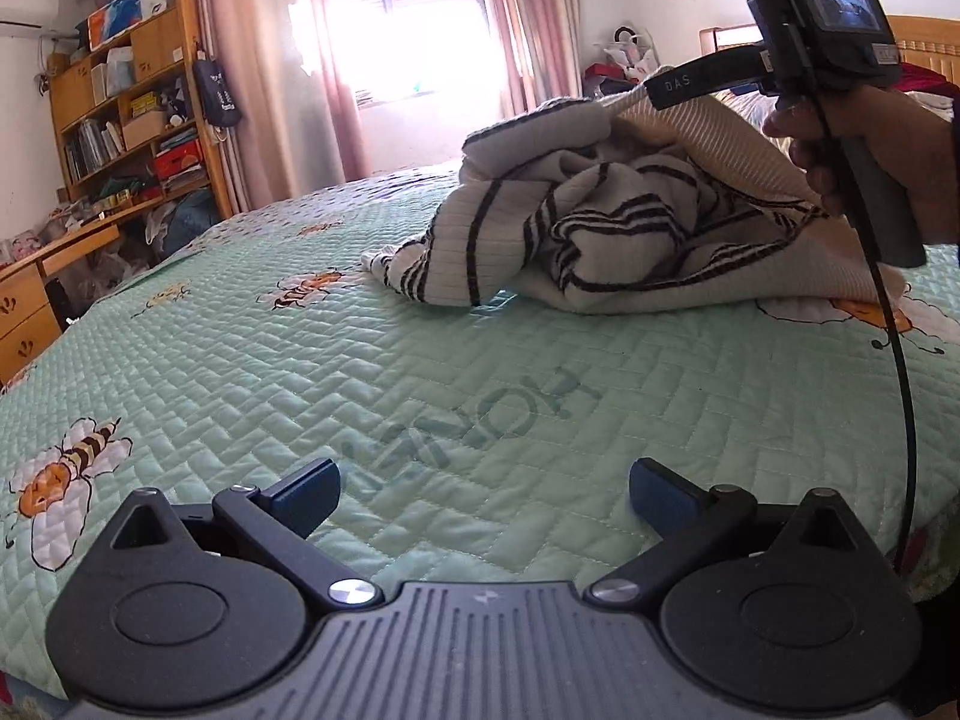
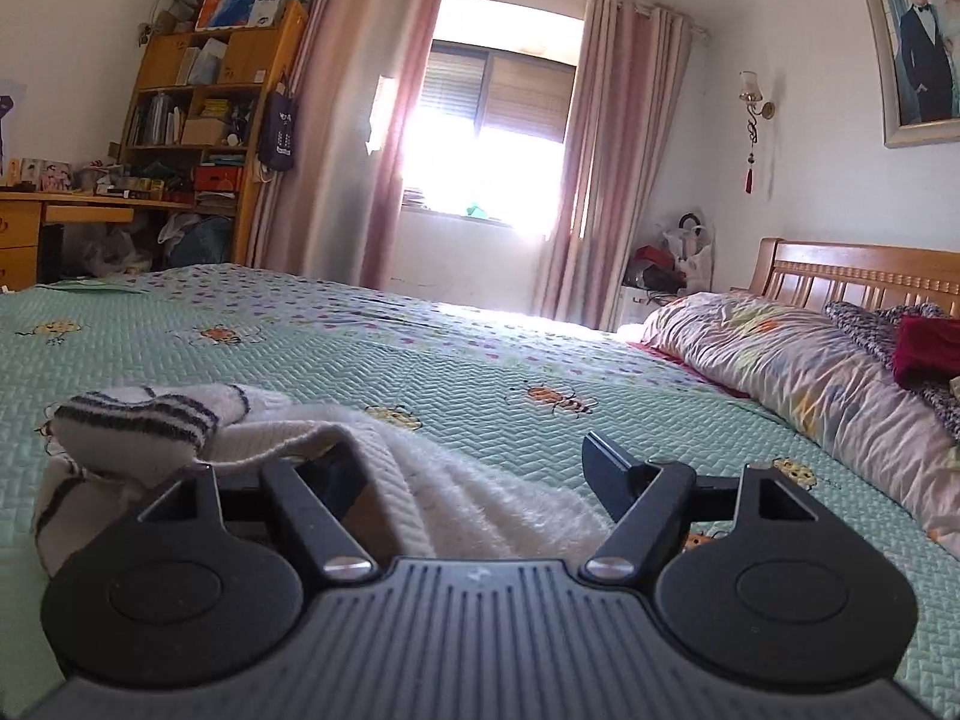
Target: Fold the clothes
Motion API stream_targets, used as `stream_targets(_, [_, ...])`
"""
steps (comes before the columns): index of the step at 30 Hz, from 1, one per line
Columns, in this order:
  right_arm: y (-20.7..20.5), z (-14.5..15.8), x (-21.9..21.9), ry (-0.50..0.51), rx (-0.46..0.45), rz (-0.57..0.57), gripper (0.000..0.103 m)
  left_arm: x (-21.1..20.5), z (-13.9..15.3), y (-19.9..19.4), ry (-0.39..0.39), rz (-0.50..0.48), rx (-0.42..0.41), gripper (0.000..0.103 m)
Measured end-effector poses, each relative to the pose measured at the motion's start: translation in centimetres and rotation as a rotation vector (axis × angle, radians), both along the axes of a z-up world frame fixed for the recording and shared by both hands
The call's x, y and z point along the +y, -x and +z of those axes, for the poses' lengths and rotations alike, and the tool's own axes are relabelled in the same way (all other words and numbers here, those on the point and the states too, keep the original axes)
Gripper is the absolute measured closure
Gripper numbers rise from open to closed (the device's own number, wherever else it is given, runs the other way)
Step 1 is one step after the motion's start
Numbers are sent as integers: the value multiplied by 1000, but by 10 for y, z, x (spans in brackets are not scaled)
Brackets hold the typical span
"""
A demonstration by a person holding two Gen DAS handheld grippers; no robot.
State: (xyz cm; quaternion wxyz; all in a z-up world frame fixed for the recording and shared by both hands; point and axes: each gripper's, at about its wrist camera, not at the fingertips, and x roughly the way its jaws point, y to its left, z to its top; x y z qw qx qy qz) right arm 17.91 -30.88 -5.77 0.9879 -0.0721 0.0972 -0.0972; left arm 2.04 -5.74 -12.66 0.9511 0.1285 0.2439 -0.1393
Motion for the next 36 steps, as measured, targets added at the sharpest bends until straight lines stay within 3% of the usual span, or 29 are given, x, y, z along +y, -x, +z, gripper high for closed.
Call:
stream_targets(6, [-59,21,-42,-101,18,-112,26,-5,2,-2,-18,-29,-28,1])
stream_targets(9, [-93,26,-69,-137,53,-178,19,-11,9,-5,-21,-38,-66,1])
stream_targets(13, [-111,22,-106,-381,157,-170,17,-21,20,-14,-7,-65,-87,1])
stream_targets(17, [-64,17,-115,-610,121,-81,18,-27,22,-17,-1,-76,-89,1])
stream_targets(22, [13,19,-62,-476,36,114,22,-29,18,-14,-4,-86,-64,1])
stream_targets(24, [30,11,-43,-431,39,135,25,-28,18,-10,-6,-87,-61,1])
stream_targets(28, [51,-7,-9,-401,62,134,43,-26,21,-4,-11,-80,-68,1])
stream_targets(31, [77,-7,14,-311,-58,85,42,-20,22,-3,-2,-65,-63,1])
stream_targets(36, [71,-13,16,-420,41,170,41,-14,23,-5,18,-42,-48,1])
